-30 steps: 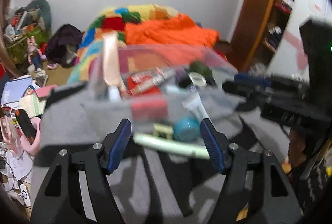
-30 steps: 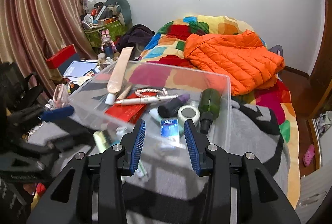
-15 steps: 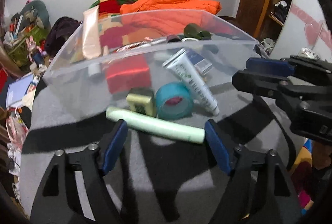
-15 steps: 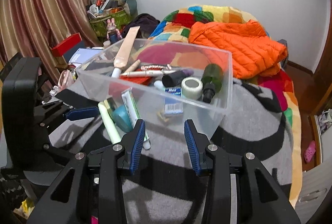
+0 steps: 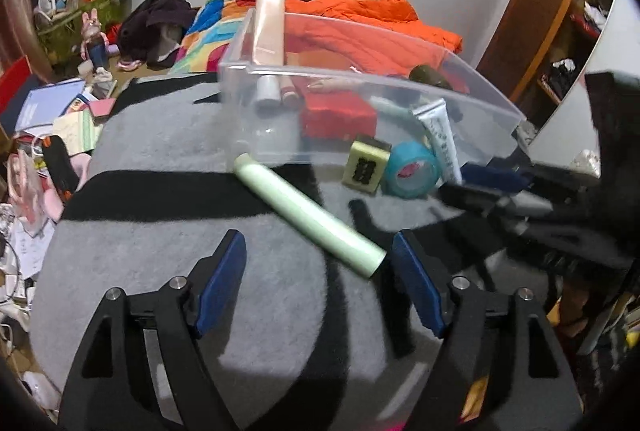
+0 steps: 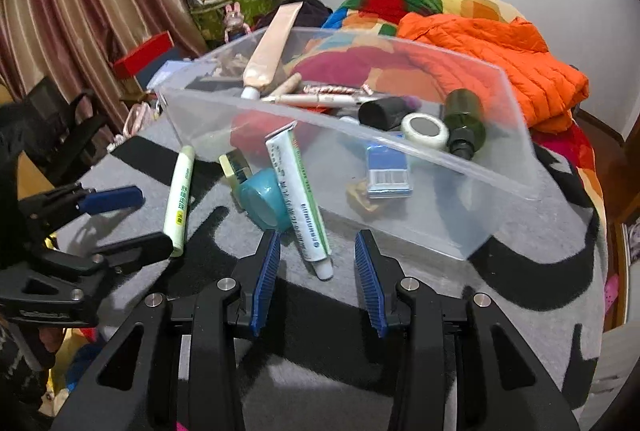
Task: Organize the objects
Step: 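Reach the left tool toward the pale green tube while the right tool reaches for the white toothpaste tube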
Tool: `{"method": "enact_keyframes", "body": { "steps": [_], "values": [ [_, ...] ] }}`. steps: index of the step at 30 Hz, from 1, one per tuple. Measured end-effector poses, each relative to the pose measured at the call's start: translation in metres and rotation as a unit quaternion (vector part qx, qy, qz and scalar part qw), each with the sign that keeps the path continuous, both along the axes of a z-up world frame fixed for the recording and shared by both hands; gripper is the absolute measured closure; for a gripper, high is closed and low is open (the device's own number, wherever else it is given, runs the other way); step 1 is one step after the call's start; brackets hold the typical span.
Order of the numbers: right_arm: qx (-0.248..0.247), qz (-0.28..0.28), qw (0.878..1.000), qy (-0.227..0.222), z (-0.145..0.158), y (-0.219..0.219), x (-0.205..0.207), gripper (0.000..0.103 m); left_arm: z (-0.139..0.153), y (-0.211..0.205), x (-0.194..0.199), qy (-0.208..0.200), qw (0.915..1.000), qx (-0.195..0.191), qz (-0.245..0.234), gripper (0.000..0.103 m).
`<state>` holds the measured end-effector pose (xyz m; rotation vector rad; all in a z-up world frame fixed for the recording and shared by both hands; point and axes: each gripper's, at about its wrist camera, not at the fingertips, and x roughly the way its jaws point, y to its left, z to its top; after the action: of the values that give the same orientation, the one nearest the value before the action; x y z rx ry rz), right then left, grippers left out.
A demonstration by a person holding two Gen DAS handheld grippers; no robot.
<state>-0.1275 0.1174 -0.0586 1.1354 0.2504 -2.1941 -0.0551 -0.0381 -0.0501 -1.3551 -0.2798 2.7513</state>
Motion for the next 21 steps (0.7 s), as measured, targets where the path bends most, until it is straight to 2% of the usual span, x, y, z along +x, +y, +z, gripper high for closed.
{"method": "enact_keyframes", "body": {
  "steps": [1,3,7,8,11,13,15,17,21],
  "values": [
    [0.002,-0.001,1.000,0.001,-0.001,-0.002,0.000,0.068,-0.001,0.001,-0.004,0.000,1.0000,0.001,-0.001,0.024],
    [0.008,-0.003,1.000,0.006,-0.003,-0.004,0.003,0.082,-0.005,0.005,-0.013,-0.002,1.0000,-0.005,0.008,0.024],
    [0.007,-0.010,1.000,0.013,-0.001,0.002,0.007,0.086,-0.012,0.008,-0.014,0.011,0.9984,-0.039,0.039,0.025],
    [0.005,-0.015,1.000,0.017,-0.001,0.005,0.009,0.086,-0.013,0.008,-0.012,0.016,0.9981,-0.044,0.041,0.028],
    [0.002,-0.023,1.000,0.018,-0.001,0.011,0.014,0.087,-0.012,0.008,-0.002,0.026,0.9969,-0.061,0.042,0.047],
    [-0.001,-0.023,1.000,0.016,-0.001,0.015,0.017,0.087,-0.010,0.005,0.006,0.030,0.9976,-0.051,0.035,0.066],
    [-0.003,-0.019,1.000,0.015,0.000,0.019,0.021,0.087,-0.008,0.000,0.015,0.032,0.9984,-0.039,0.023,0.075],
    [0.000,-0.015,1.000,0.018,0.001,0.024,0.028,0.088,-0.008,-0.003,0.024,0.031,0.9990,-0.032,0.009,0.081],
    [0.001,-0.012,1.000,0.010,0.002,0.034,0.037,0.088,-0.006,0.002,0.044,0.040,0.9981,-0.039,-0.026,0.082]
  ]
}}
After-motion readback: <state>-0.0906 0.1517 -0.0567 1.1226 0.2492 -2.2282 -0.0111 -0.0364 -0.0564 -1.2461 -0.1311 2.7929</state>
